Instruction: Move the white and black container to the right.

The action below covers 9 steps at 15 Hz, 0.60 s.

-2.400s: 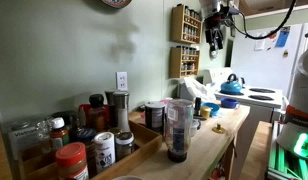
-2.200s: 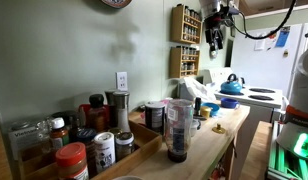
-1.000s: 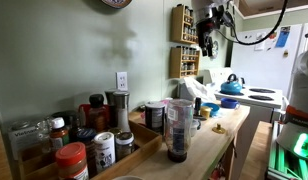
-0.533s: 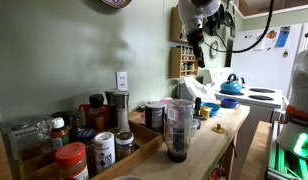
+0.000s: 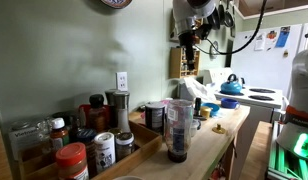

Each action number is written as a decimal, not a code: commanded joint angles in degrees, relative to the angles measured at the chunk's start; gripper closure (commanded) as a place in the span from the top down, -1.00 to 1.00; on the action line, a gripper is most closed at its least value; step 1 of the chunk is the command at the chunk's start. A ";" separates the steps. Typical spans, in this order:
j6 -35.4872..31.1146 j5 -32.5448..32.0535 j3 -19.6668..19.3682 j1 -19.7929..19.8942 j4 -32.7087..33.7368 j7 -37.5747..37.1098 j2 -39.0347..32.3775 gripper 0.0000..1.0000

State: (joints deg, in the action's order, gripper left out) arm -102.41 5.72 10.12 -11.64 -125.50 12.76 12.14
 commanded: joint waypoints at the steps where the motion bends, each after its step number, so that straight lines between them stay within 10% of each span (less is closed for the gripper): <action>1: -6.07 1.32 4.00 -4.39 3.36 3.01 -4.76 1.00; 9: -13.07 0.53 8.86 -6.25 3.16 -18.43 -6.20 1.00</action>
State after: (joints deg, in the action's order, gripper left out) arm -112.04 7.41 17.60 -17.81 -122.12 3.24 7.71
